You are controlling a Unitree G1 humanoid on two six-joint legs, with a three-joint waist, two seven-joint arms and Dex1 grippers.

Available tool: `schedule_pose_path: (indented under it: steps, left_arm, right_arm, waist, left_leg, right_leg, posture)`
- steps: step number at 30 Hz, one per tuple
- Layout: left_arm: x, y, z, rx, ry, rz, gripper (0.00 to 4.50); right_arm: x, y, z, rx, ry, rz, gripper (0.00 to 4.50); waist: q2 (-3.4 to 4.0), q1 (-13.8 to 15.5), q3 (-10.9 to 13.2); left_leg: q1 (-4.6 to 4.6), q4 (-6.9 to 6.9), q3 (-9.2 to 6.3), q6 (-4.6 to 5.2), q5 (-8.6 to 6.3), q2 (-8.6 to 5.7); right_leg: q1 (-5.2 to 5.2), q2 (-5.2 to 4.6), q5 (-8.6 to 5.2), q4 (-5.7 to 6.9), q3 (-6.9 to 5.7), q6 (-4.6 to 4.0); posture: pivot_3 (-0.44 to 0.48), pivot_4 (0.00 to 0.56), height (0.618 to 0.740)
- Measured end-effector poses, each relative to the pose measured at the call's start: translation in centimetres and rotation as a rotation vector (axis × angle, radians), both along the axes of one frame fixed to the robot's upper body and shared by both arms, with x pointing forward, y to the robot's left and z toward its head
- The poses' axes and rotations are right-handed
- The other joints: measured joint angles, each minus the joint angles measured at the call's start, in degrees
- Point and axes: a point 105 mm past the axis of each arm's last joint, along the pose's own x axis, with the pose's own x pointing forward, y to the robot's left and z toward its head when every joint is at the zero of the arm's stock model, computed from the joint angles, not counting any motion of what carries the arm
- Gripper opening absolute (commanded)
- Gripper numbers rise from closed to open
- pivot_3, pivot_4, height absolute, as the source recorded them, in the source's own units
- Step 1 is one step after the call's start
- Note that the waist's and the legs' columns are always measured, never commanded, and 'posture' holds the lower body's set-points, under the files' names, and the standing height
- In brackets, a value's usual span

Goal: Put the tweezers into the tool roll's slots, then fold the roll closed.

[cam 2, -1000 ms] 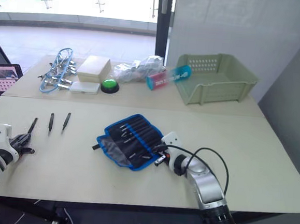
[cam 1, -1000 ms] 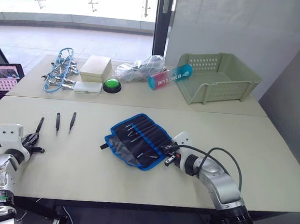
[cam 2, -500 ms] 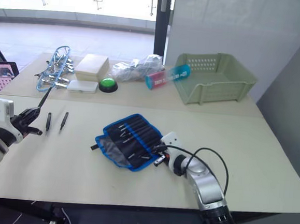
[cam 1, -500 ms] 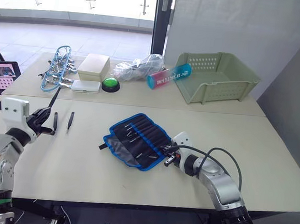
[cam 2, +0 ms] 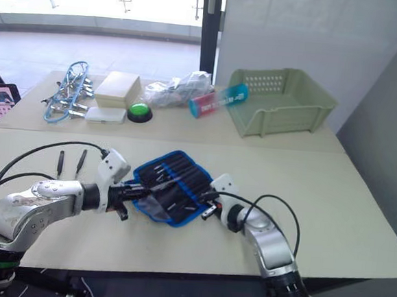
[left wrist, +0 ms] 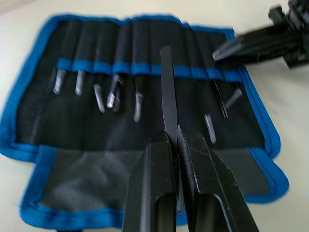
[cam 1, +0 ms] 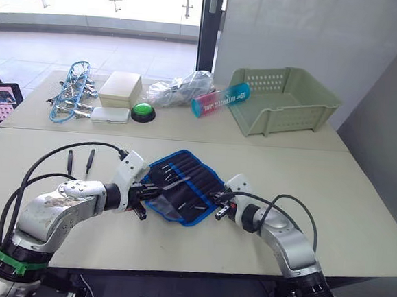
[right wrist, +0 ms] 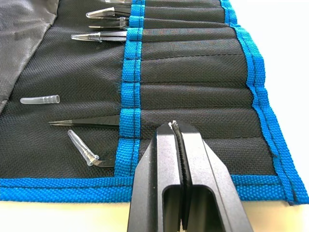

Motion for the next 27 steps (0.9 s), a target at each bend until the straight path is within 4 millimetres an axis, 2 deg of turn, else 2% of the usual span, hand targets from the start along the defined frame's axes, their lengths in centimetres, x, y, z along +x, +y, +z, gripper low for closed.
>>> schedule_pose_path:
  steps: [5, 15, 27]
  left_arm:
    - [0.0, -0.2, 0.0, 0.055, 0.067, -0.014, 0.01]
    - [1.0, -0.4, -0.2, 0.191, 0.045, -0.024, 0.01]
    - [2.0, -1.9, -0.9, 0.202, 0.060, -0.048, 0.01]
  right_arm:
    - [-0.1, -0.1, 0.0, 0.002, -0.003, -0.009, 0.00]
    - [-0.2, -0.1, 0.0, 0.009, -0.006, -0.020, 0.00]
    - [-0.3, -0.3, 0.0, 0.012, -0.009, -0.037, 0.00]
  waist:
    - [0.00, 0.1, 0.0]
    - [0.01, 0.3, 0.0]
    - [0.01, 0.8, 0.0]
  left_leg:
    - [-0.01, 0.01, 0.00, 0.00, 0.00, 0.00]
    - [-0.03, 0.01, 0.01, 0.00, 0.00, 0.00]
    - [-0.04, 0.04, 0.02, -0.01, 0.01, -0.01]
  right_leg:
    - [0.01, 0.00, 0.00, -0.02, 0.00, 0.00]
    - [0.00, 0.00, 0.00, -0.05, 0.01, 0.00]
    - [0.00, 0.00, 0.00, -0.06, 0.01, 0.00]
  posture:
    - [0.000, 0.150, 0.716]
    - [0.000, 0.150, 0.716]
    - [0.000, 0.150, 0.716]
